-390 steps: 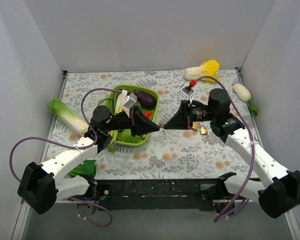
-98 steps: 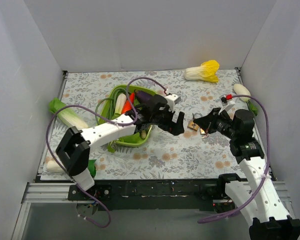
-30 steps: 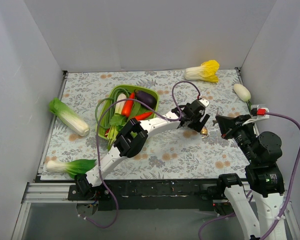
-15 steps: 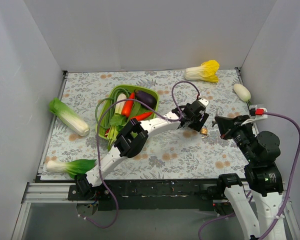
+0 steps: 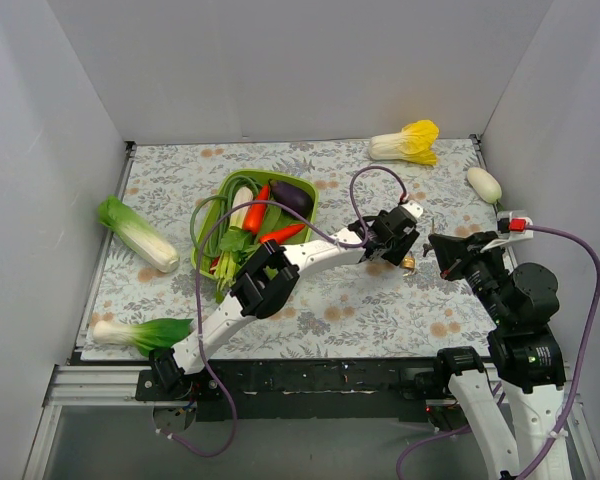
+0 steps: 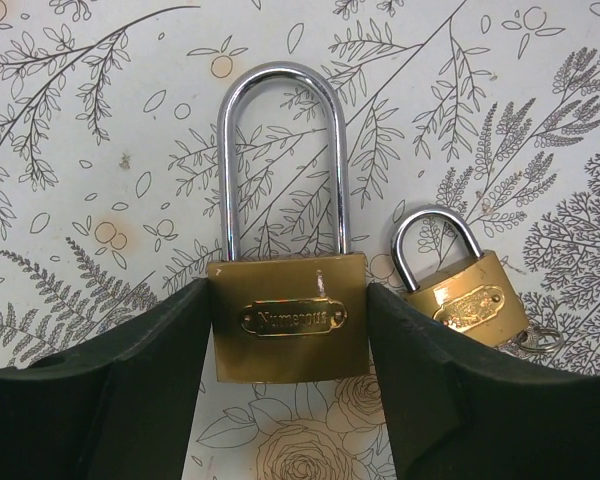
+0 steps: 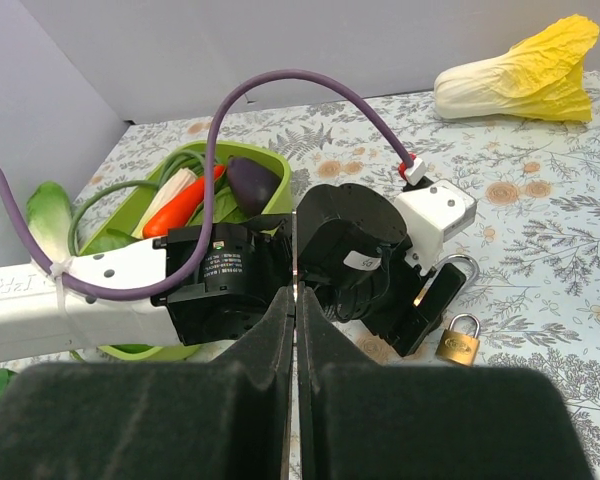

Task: Unlock with the key

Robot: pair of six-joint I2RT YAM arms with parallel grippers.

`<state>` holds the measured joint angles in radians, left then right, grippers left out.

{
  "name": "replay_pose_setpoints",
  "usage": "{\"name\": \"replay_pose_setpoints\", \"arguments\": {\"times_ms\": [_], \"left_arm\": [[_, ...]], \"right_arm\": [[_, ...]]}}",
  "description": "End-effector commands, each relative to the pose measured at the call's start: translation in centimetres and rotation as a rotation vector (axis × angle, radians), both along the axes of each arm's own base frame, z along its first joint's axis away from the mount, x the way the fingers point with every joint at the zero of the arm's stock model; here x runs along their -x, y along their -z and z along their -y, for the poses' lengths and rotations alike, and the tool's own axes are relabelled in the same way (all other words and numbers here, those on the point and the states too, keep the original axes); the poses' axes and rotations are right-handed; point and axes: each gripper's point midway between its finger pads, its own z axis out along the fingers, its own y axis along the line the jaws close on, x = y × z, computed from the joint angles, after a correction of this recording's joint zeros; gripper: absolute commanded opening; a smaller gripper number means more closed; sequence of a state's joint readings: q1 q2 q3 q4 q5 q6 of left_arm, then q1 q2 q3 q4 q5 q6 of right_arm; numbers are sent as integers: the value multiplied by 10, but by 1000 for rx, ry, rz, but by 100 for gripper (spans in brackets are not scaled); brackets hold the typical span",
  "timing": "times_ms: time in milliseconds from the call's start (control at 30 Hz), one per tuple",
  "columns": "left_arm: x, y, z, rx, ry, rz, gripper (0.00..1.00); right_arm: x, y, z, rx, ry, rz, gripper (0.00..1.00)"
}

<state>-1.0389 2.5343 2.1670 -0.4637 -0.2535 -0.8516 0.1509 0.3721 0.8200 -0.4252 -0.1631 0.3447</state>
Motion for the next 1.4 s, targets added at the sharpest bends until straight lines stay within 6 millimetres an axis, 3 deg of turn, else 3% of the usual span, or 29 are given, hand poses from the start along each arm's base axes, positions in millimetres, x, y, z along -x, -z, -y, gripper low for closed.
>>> {"name": "replay_pose_setpoints", "arguments": {"times_ms": [0, 167, 300, 400, 467, 500, 933, 1133, 1367], "left_arm": [[21, 61, -32, -198, 31, -79, 58], [24, 67, -38, -194, -19, -120, 47], [14, 66, -57, -117, -167, -221, 25], [11, 54, -68, 4, -261, -297, 13], [8, 39, -63, 114, -286, -329, 1], [11, 36, -72, 154, -337, -365, 0], [12, -61, -60, 662, -451, -408, 0], [21, -80, -65, 791, -471, -440, 0], [34, -81, -74, 852, -512, -433, 0]], "right_arm": [[2, -7, -1, -14, -3, 29, 1], [1, -4, 0, -5, -2, 18, 1], [-1, 4, -1, 0, -7, 2, 1], [-3, 17, -1, 13, -7, -22, 1], [-5, 29, -3, 16, -18, -39, 1], [-6, 31, -5, 15, -27, -35, 1], [-15, 120, -33, -45, -170, -214, 1], [-15, 156, -42, -86, -209, -312, 1], [-14, 189, -54, -138, -238, -380, 1]]}}
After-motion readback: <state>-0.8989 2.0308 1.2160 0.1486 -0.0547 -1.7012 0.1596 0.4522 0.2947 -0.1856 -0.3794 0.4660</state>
